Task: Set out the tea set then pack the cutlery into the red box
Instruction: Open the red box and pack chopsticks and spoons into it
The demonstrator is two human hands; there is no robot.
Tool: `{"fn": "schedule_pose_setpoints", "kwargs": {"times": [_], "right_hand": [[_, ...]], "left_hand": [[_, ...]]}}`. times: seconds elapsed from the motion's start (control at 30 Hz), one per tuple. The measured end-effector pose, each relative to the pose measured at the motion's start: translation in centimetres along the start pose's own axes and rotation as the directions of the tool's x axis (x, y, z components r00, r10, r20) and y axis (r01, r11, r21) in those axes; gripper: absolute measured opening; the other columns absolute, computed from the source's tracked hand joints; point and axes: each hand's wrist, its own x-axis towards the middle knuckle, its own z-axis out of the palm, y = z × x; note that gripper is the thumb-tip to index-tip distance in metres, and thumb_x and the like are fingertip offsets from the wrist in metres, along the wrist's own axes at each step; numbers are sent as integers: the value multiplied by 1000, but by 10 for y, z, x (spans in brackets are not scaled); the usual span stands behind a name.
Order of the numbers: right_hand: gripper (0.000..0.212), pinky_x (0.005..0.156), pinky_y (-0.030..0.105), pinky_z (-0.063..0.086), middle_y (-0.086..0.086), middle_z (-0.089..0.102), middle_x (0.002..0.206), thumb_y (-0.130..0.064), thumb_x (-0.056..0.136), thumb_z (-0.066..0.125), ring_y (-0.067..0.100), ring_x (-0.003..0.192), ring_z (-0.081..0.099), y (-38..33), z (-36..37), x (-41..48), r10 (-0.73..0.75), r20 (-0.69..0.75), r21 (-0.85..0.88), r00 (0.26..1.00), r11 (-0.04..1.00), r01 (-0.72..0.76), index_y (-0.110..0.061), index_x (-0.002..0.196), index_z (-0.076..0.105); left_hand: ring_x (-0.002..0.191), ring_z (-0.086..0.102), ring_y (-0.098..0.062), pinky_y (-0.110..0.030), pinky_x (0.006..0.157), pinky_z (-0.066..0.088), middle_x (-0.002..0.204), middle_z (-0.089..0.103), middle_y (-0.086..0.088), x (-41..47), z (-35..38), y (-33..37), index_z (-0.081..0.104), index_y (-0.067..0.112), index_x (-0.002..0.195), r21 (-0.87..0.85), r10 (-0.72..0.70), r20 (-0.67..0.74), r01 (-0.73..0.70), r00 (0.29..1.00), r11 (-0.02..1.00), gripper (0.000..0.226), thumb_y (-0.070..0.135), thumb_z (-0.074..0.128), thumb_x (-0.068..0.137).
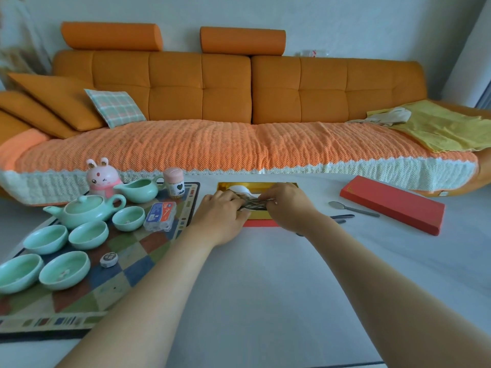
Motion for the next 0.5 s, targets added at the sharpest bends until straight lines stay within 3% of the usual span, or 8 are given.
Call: {"fn": "schedule_pose_setpoints", "kwargs": {"times": [0.1,0.2,0.33,0.5], "right_hand": [[33,74,35,40,-1,60,83,-17,86,38,23,90,51,2,3,-7,-50,76,-80,996,995,56,-19,87,71],[32,84,40,44,-1,63,91,-20,87,38,23,96,51,4,1,-12,-71,91,-91,993,993,80,-18,90,71],[39,95,39,42,-4,66,113,-12,88,43,20,109,51,9,-8,-19,-84,15,-25,996,996,85,-25,111,72],[39,78,34,49,-3,61,100,-1,87,45,18,94,56,20,-27,-30,-43,-106,38,993,998,48,-23,102,74]], "left_hand": [[130,40,-19,-40,108,30,142,47,4,-3,-1,4,50,22,140,-21,20,3,-19,1000,1000,50,49,34,100],[135,37,-18,-41,112,27,146,44,4,-5,-2,6,45,23,144,-22,25,29,-24,999,999,54,51,33,100],[137,34,-19,-40,113,25,149,42,3,-7,-5,10,40,23,147,-8,25,27,-25,999,1000,55,52,33,100],[131,37,-19,-37,108,30,138,47,3,-8,-13,31,47,22,141,-49,100,-103,-105,990,993,47,44,44,99]]}}
